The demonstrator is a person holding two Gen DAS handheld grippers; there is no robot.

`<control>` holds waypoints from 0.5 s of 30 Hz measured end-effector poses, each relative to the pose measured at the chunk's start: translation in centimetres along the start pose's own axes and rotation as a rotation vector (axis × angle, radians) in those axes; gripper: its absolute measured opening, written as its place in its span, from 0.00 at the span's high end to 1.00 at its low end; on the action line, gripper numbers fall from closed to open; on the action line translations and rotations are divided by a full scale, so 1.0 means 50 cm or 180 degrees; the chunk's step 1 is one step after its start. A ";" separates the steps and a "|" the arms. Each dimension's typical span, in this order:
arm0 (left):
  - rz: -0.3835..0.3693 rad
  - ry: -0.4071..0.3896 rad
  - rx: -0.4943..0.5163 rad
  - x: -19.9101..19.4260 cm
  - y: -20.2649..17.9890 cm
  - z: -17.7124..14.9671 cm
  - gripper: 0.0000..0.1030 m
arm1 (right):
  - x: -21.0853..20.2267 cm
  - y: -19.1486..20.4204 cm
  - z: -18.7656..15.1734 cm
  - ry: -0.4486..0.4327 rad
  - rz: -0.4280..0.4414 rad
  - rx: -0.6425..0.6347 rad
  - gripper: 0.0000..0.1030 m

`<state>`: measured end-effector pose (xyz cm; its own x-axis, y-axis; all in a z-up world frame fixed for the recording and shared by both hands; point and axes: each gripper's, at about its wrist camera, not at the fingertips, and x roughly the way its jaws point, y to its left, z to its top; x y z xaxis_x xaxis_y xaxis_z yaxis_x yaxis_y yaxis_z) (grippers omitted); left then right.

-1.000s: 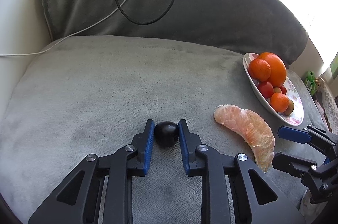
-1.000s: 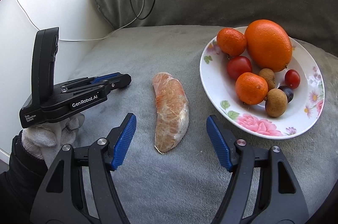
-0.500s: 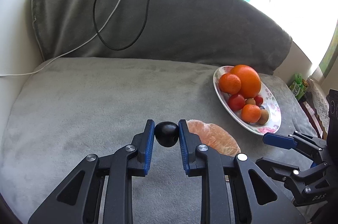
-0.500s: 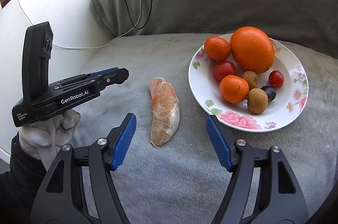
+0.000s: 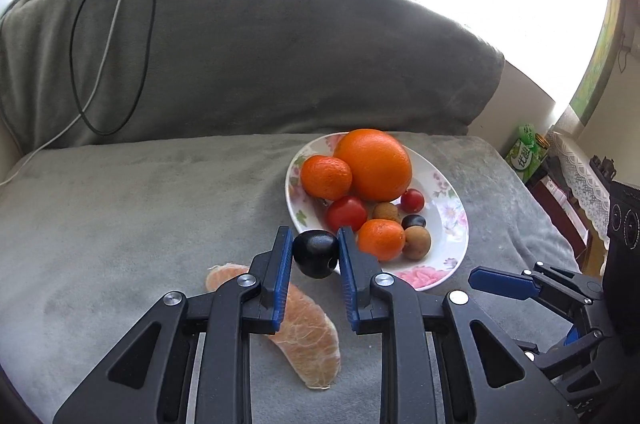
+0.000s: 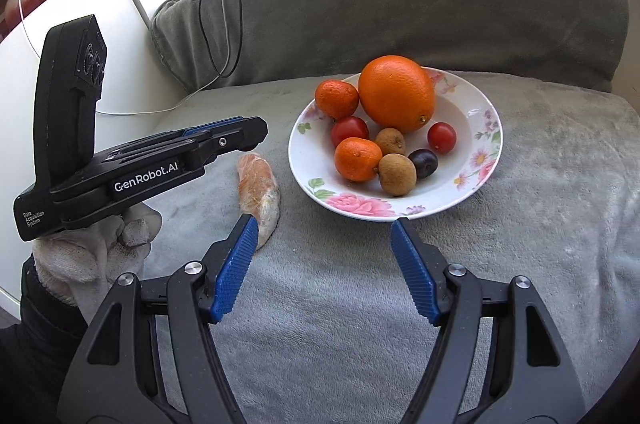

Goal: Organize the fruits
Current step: 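Carry the black plum into the plate and open the left gripper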

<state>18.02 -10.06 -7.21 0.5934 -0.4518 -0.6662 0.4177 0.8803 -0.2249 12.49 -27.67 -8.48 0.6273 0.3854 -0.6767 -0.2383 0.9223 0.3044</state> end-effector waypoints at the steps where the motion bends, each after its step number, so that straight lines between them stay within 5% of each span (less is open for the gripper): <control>1: -0.0011 0.0006 0.0012 0.005 -0.007 0.002 0.80 | -0.003 -0.005 -0.001 -0.0008 -0.0014 0.0018 0.29; 15: -0.0162 0.0057 0.0147 0.055 -0.086 0.029 0.80 | -0.025 -0.058 -0.013 -0.0051 -0.0101 0.0180 0.29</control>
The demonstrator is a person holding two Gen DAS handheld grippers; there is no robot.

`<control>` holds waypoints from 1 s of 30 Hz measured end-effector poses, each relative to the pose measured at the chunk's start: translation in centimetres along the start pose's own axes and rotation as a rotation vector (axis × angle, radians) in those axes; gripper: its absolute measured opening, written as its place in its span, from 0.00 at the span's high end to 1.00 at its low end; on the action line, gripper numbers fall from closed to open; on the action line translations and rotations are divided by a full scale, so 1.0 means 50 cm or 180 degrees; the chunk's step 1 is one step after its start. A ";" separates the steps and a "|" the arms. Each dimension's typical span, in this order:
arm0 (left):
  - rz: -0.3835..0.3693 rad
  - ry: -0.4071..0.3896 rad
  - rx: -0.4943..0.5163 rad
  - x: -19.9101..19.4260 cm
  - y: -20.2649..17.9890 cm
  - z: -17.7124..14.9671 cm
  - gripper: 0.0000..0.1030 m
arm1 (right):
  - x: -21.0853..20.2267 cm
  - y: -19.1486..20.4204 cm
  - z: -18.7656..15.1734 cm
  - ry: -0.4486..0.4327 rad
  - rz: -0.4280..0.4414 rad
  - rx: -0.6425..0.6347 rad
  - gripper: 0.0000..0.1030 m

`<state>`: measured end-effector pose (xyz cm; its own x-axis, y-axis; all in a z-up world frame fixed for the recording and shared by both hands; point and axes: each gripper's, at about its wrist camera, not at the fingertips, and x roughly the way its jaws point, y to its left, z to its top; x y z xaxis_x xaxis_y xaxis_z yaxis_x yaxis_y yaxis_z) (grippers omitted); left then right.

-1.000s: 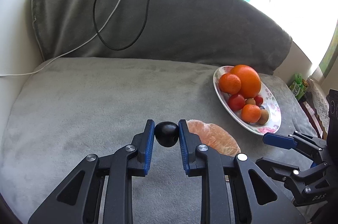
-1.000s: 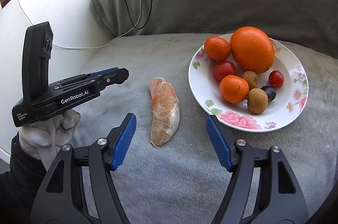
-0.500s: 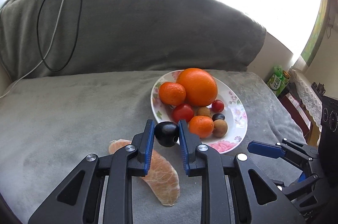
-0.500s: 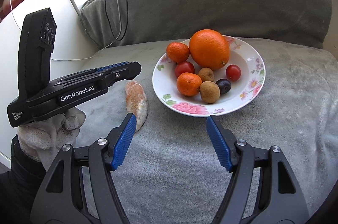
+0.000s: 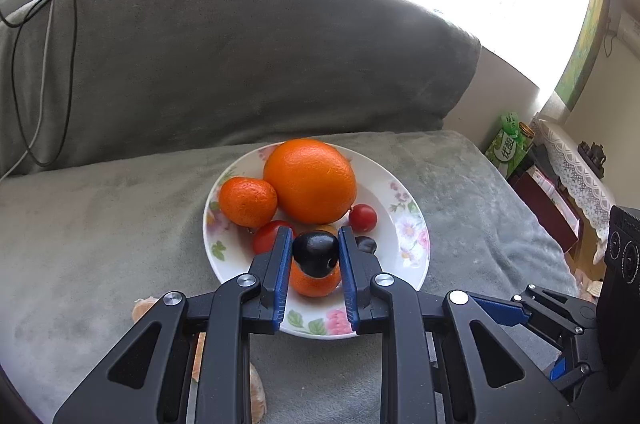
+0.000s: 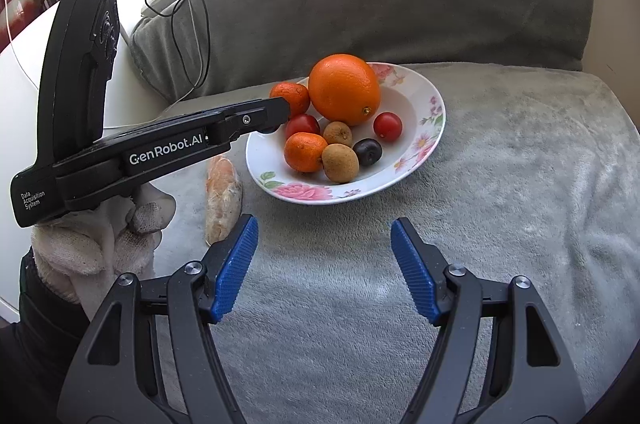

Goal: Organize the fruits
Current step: 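Carry the black plum into the plate and open the left gripper, then move the right gripper to the grapefruit segment and close on it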

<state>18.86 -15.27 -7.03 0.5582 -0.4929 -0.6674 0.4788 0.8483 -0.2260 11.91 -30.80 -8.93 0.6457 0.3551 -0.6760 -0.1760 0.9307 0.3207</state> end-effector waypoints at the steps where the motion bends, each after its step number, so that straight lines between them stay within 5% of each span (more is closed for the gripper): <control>1: -0.0011 0.0000 -0.0005 0.002 -0.002 0.001 0.79 | 0.000 -0.001 0.000 -0.0001 -0.0001 0.0007 0.29; 6: -0.0036 0.0006 0.0042 0.007 -0.015 0.003 0.79 | -0.003 -0.008 -0.004 -0.0003 -0.0013 0.0026 0.29; 8: -0.0037 -0.0006 0.0049 0.006 -0.018 0.004 0.66 | -0.001 -0.009 -0.003 -0.0002 -0.0015 0.0032 0.29; 12: -0.0043 -0.0038 0.0038 0.000 -0.018 0.007 0.60 | -0.003 -0.011 -0.005 -0.0006 -0.0021 0.0040 0.29; 16: -0.0037 -0.0064 0.0034 -0.008 -0.018 0.007 0.41 | 0.000 -0.005 -0.003 0.0006 -0.0018 0.0013 0.29; 30: 0.0102 -0.0203 -0.0020 -0.058 0.000 0.008 0.23 | 0.005 0.030 0.003 -0.0005 -0.0001 -0.0102 0.12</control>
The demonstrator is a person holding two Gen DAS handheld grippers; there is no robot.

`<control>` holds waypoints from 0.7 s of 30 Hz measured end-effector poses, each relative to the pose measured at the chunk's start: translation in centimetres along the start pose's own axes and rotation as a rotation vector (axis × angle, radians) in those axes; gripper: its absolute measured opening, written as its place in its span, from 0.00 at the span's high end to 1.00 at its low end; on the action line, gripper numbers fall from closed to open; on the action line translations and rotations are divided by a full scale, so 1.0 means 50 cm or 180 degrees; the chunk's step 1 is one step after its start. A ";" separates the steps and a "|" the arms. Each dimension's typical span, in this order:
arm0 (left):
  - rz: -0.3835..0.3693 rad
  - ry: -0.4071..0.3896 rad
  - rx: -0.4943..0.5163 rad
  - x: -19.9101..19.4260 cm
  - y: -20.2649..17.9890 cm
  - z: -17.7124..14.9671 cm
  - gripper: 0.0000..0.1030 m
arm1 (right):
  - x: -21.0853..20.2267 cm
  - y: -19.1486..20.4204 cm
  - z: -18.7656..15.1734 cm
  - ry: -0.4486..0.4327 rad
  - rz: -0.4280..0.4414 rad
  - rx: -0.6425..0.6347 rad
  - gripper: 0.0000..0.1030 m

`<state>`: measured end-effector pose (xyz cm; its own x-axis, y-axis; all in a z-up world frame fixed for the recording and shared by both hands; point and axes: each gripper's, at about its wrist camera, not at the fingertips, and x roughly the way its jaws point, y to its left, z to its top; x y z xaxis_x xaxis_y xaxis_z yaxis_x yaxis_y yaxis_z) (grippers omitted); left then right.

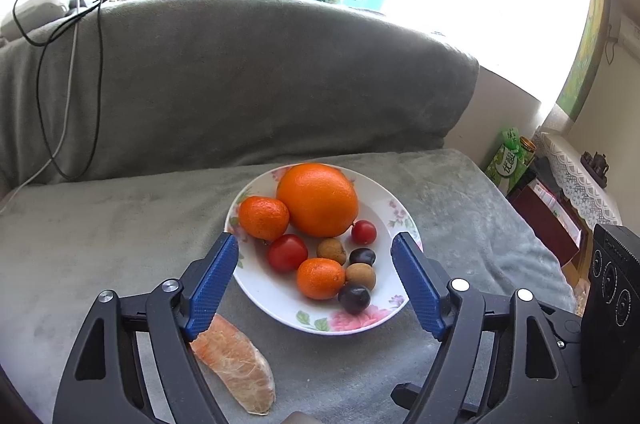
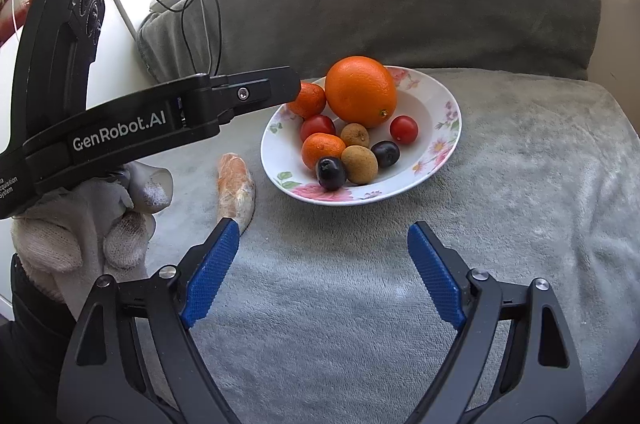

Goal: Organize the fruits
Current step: 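Move the right gripper to the grapefruit segment and close on it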

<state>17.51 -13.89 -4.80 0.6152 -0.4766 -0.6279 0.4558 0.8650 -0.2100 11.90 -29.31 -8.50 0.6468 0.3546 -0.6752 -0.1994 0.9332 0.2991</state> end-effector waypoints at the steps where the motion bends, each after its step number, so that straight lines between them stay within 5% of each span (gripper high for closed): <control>1: 0.0008 -0.0001 -0.0015 -0.003 0.003 -0.001 0.23 | -0.001 0.002 0.000 -0.0007 0.0002 0.0001 0.07; 21: 0.0405 -0.0232 -0.0295 -0.128 0.113 -0.045 0.22 | 0.030 0.097 0.009 0.0043 0.0136 -0.0332 0.02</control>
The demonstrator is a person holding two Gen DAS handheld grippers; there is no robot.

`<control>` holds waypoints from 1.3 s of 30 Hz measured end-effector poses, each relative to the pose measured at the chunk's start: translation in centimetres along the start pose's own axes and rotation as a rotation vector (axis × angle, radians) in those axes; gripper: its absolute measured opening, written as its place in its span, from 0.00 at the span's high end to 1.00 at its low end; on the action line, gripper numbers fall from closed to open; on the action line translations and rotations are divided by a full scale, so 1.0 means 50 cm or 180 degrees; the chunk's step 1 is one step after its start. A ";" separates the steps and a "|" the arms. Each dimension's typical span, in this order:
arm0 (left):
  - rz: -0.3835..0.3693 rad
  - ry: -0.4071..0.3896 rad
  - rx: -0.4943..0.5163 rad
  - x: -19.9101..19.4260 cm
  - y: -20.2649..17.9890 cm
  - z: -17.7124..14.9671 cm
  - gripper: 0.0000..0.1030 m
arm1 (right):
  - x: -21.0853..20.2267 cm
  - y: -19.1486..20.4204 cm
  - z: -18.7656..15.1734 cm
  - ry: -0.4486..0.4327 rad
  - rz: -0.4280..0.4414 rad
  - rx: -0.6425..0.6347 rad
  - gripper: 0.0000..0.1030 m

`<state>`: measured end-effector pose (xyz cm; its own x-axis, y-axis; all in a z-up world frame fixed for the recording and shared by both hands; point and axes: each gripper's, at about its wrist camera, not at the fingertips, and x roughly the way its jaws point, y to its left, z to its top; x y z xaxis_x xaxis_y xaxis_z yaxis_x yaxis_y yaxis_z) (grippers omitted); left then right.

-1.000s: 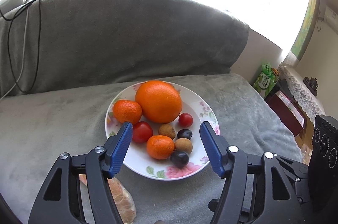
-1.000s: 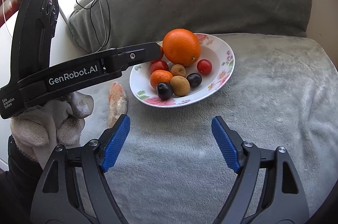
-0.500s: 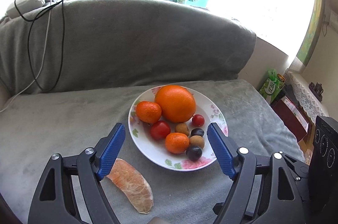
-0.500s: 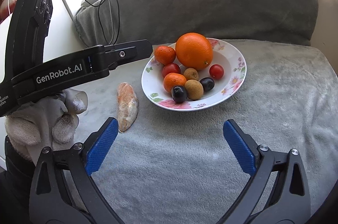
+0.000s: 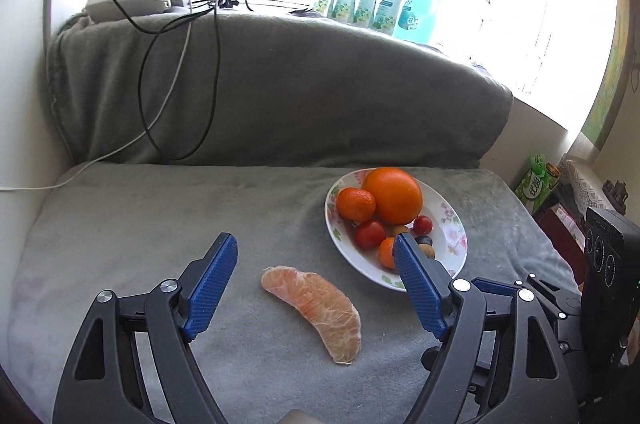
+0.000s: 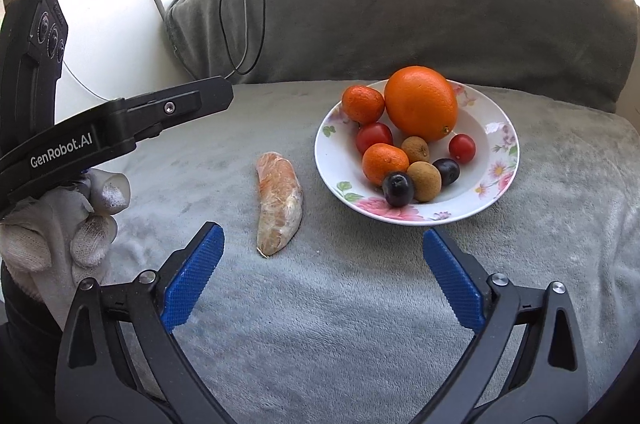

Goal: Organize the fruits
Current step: 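Move the right gripper to the grapefruit segment and close on it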

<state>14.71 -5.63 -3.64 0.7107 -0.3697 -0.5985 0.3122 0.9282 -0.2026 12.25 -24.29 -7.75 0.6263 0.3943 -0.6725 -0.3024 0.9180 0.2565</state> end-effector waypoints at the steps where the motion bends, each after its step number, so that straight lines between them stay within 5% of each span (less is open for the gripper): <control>1: 0.0025 -0.0003 -0.0023 -0.008 0.008 -0.005 0.22 | 0.004 0.004 0.001 0.0009 0.0009 -0.0022 0.02; 12: 0.0325 -0.0033 -0.0330 -0.109 0.085 -0.099 0.22 | 0.053 0.038 0.015 0.0180 0.0179 -0.0207 0.02; 20: 0.0609 0.0104 -0.0458 -0.148 0.115 -0.192 0.22 | 0.099 0.068 0.019 0.0350 0.0205 -0.0296 0.11; 23: 0.0626 0.0148 -0.0534 -0.156 0.122 -0.216 0.22 | 0.118 0.076 0.025 0.0396 0.0177 -0.0316 0.14; 26: 0.0590 0.0156 -0.0632 -0.164 0.130 -0.232 0.22 | 0.142 0.083 0.030 0.0493 0.0176 -0.0316 0.27; 39: 0.0573 0.0147 -0.0646 -0.163 0.130 -0.243 0.22 | 0.207 0.120 0.052 0.0574 -0.0163 -0.0517 0.31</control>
<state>3.27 3.97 -9.51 0.7123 -0.2001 -0.6727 0.0476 0.9701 -0.2382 18.80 -14.60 -11.36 0.5098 0.3200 -0.7986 -0.3943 0.9119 0.1137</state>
